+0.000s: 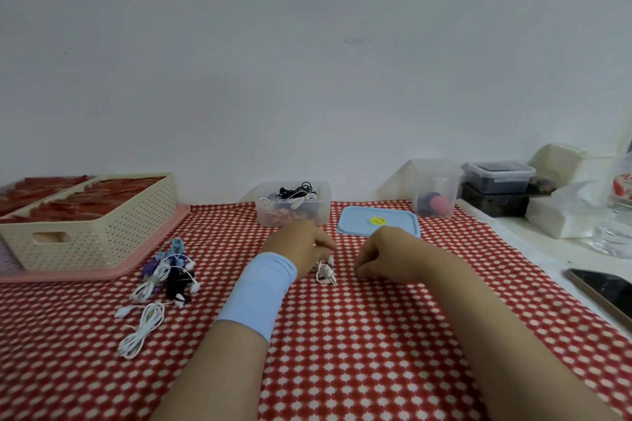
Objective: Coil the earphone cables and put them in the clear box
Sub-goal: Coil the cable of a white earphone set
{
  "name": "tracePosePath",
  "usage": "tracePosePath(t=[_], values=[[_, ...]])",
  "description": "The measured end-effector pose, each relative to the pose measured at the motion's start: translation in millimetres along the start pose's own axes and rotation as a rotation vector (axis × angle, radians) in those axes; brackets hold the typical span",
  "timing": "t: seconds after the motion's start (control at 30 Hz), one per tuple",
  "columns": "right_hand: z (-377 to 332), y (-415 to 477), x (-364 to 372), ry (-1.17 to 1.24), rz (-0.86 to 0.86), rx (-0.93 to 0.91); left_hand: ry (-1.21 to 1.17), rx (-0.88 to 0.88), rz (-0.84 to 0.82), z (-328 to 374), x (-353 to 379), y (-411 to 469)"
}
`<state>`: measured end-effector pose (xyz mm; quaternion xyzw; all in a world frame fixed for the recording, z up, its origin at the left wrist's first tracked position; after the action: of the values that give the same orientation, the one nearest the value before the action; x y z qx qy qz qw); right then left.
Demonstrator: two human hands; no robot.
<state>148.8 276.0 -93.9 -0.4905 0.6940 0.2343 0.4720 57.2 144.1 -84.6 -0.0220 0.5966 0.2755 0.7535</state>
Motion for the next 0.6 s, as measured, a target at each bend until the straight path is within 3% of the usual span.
tracePosePath(t=[0.13,0.3,0.43,0.6], values=[[1,0,-4,0.079,0.032,-0.025,0.007,-0.035,-0.136,-6,11,6],[1,-1,-12,0.483,0.12,-0.034,-0.092,-0.002,0.005,-6,8,4],[3,-3,-12,0.82,0.042,0.007,-0.544,-0.026,0.294,-3,9,-5],[-3,-3,-5,1.023,-0.109,0.01,-0.875,-0.075,0.352,-1,16,-9]])
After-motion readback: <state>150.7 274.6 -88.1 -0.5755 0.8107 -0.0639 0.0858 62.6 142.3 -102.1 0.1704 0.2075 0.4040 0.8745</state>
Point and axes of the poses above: each hand's wrist, its own y-axis towards the middle knuckle, its own x-axis out of the palm, z = x × y, the point moved 6 cm from there along y, towards the middle knuckle, and after that the axes turned 15 degrees about x, right-handed, at the moved point
